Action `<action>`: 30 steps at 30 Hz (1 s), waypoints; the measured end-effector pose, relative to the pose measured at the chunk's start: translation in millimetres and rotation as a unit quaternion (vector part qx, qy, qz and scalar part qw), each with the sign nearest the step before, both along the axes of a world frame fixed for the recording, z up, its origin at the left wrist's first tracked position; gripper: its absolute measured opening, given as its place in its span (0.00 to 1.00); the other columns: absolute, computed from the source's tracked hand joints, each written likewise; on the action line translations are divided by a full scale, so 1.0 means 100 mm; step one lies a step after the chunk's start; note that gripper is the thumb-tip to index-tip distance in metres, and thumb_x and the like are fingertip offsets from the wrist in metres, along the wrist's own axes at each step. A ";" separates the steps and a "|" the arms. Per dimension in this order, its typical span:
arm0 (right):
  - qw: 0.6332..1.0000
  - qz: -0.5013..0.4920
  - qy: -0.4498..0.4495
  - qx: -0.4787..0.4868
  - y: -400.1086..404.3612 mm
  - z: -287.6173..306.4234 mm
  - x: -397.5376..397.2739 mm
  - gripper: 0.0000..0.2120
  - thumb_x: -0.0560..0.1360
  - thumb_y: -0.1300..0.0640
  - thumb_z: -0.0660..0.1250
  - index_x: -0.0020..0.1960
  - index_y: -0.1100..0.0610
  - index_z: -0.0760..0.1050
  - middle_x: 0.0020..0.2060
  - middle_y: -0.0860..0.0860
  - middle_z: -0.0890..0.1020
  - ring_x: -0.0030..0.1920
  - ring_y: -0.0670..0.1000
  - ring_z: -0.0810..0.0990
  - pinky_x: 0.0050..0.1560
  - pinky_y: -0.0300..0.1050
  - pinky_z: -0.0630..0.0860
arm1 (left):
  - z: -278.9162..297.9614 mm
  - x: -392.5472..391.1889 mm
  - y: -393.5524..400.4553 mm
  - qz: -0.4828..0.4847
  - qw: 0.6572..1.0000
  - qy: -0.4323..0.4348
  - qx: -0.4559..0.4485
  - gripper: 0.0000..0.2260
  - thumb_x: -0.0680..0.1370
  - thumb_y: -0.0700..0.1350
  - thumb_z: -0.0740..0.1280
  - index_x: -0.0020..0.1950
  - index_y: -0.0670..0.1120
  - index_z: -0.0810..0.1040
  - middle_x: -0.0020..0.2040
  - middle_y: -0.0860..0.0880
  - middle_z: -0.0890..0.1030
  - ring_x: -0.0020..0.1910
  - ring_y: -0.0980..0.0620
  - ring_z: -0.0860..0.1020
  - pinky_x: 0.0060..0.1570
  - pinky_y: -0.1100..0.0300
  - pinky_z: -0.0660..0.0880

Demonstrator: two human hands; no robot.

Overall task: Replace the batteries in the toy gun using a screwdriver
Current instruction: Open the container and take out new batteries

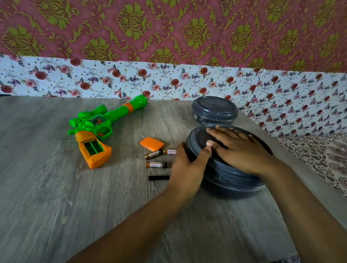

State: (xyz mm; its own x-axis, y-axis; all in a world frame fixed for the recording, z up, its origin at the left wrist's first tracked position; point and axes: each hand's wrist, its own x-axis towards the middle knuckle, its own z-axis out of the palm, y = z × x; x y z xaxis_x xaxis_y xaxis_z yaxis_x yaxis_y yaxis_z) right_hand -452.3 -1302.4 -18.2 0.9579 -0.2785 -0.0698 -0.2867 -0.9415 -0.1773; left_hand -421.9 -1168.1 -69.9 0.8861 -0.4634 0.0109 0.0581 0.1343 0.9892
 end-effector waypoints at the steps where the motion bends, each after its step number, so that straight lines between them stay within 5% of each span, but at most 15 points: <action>1: 1.000 0.000 0.009 -0.004 0.01 -0.01 0.00 0.25 0.77 0.37 0.43 0.73 0.37 0.45 0.76 0.41 0.46 0.76 0.49 0.43 0.74 0.58 0.41 | -0.01 0.00 0.00 0.000 1.000 -0.004 0.001 0.17 0.77 0.51 0.66 0.64 0.51 0.70 0.57 0.56 0.79 0.58 0.57 0.76 0.62 0.57 0.73; 7: 0.999 0.005 0.025 -0.037 0.04 -0.01 -0.02 0.25 0.77 0.37 0.41 0.73 0.38 0.41 0.76 0.42 0.43 0.76 0.49 0.41 0.73 0.60 0.41 | -0.07 -0.02 -0.05 0.017 0.999 -0.020 -0.020 0.14 0.78 0.47 0.64 0.64 0.50 0.71 0.57 0.56 0.79 0.58 0.59 0.77 0.63 0.58 0.72; 15: 1.000 0.022 -0.008 0.009 -0.03 0.07 0.03 0.22 0.77 0.38 0.48 0.71 0.36 0.53 0.75 0.42 0.55 0.75 0.51 0.52 0.73 0.55 0.50 | -0.06 -0.03 -0.08 0.036 0.999 0.015 -0.033 0.17 0.78 0.44 0.64 0.67 0.48 0.70 0.58 0.52 0.80 0.58 0.56 0.78 0.63 0.55 0.73; 23: 0.997 0.019 -0.064 0.035 -0.05 0.00 -0.01 0.21 0.79 0.42 0.48 0.71 0.39 0.57 0.75 0.42 0.56 0.75 0.48 0.52 0.74 0.55 0.48 | -0.07 -0.06 -0.06 0.046 0.999 -0.004 -0.004 0.17 0.77 0.44 0.65 0.66 0.48 0.70 0.58 0.54 0.80 0.58 0.57 0.77 0.65 0.53 0.72; 26: 0.992 -0.048 -0.119 0.012 -0.14 -0.06 0.01 0.25 0.79 0.42 0.49 0.74 0.47 0.55 0.76 0.48 0.55 0.75 0.52 0.52 0.74 0.54 0.51 | -0.02 -0.10 -0.06 0.042 0.999 -0.015 -0.004 0.23 0.79 0.45 0.63 0.73 0.51 0.62 0.61 0.62 0.72 0.60 0.62 0.72 0.66 0.62 0.67; 30: 0.989 -0.144 -0.022 -0.022 -0.23 -0.10 0.06 0.30 0.77 0.37 0.45 0.75 0.50 0.49 0.76 0.50 0.50 0.75 0.57 0.47 0.73 0.60 0.48 | -0.01 -0.12 -0.07 0.026 0.999 -0.032 0.010 0.26 0.80 0.43 0.61 0.76 0.52 0.57 0.67 0.58 0.69 0.64 0.61 0.69 0.65 0.65 0.65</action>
State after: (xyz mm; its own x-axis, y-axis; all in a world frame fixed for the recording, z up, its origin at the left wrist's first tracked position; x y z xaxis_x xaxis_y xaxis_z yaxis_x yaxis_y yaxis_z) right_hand -446.0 -1325.9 -28.1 0.8397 -0.5429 -0.0109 -0.5377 -0.8285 -0.1565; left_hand -433.6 -1174.9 -71.2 0.9066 -0.4179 0.0590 -0.0109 0.1165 0.9931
